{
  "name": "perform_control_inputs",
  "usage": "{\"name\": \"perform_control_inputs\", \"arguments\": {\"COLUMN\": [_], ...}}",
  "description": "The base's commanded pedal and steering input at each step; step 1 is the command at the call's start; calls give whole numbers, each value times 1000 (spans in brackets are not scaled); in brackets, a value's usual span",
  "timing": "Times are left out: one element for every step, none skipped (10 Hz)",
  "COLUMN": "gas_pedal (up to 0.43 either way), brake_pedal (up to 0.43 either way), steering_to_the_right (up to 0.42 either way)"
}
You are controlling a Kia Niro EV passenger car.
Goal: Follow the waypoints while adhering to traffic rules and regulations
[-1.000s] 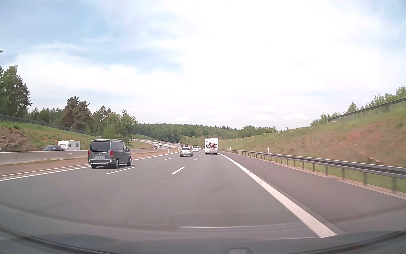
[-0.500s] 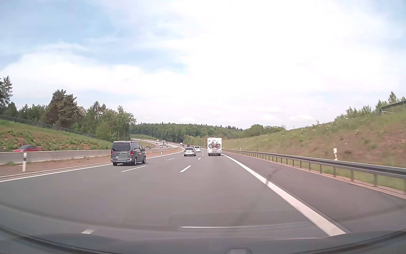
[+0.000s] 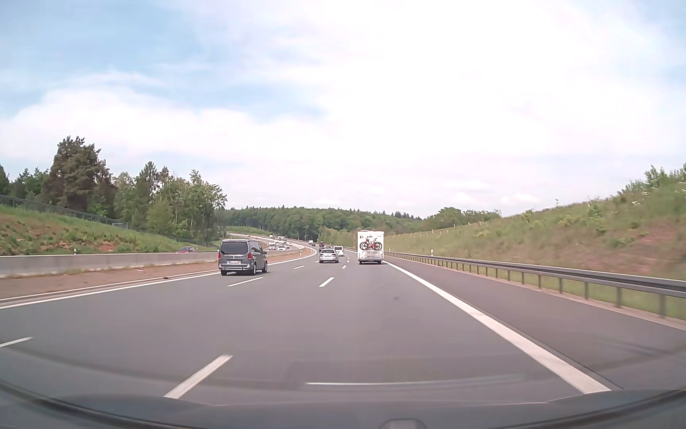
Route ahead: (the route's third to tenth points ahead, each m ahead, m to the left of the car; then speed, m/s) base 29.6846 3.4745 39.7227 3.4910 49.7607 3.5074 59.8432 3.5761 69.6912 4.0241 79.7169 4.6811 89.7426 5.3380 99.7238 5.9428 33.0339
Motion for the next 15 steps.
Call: {"name": "perform_control_inputs", "arguments": {"gas_pedal": [299,299,299,299,299,299,299,299,299,299,299,299,299,299,287], "brake_pedal": [0,0,0,0,0,0,0,0,0,0,0,0,0,0,0], "steering_to_the_right": [-9,-9,-7,-1,2,1,0,-3,-5,-5,-5,-5,-6,-7,-11]}}
